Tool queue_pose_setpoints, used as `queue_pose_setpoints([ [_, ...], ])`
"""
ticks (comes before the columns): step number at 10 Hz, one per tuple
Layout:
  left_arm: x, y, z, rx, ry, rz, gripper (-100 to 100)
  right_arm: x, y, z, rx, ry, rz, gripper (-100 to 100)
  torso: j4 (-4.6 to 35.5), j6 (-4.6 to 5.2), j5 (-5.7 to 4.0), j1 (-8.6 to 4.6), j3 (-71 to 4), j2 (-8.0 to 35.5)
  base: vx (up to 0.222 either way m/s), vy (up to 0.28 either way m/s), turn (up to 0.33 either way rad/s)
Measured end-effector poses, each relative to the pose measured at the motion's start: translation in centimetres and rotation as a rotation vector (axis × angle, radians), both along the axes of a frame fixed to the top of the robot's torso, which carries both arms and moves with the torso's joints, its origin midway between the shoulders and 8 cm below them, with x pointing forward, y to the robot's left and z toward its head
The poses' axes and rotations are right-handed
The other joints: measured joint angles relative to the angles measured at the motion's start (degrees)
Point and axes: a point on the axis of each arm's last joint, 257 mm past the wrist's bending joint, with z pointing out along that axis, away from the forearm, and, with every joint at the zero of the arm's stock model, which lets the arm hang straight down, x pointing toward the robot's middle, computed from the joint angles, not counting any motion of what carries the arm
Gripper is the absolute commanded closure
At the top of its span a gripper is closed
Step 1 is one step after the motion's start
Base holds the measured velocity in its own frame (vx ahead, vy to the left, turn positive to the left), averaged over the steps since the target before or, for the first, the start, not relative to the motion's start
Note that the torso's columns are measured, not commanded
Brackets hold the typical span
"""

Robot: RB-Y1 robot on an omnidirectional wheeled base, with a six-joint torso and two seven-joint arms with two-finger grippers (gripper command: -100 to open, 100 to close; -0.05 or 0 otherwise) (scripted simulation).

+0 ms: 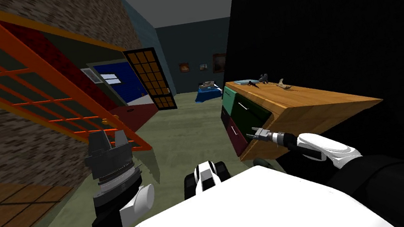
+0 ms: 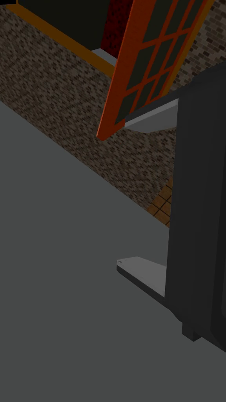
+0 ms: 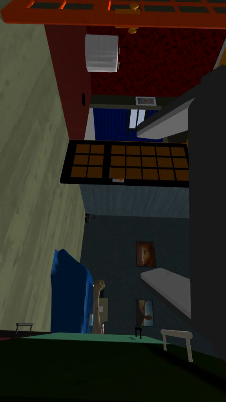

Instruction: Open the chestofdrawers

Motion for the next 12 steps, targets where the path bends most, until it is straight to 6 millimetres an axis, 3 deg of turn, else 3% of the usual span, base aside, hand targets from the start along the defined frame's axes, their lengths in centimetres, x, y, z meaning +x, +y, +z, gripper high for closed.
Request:
queue_pose_setpoints([
  [5, 0.0, 0.0, 0.0, 0.0, 0.0, 0.0, 0, -2.2, -8.3, -0.9, -0.222, 0.129, -0.021, -100, 0.0, 0.04, 0.02, 0.04, 0.0, 0.0, 0.013, 0.023, 0.18],
  [7, 0.0, 0.0, 0.0, 0.0, 0.0, 0.0, 0, -4.5, -11.7, -1.7, -0.313, 0.207, -0.021, -100, 0.1, -0.24, 0.23, -0.35, -0.2, -0.2, -0.004, 0.056, 0.175],
  [12, 0.0, 0.0, 0.0, 0.0, 0.0, 0.0, 0, -6.9, -14.8, -1.6, -0.402, 0.298, -0.009, -100, 0.3, -0.22, 1.06, -0.53, -0.5, -0.4, -0.003, 0.024, 0.049],
])
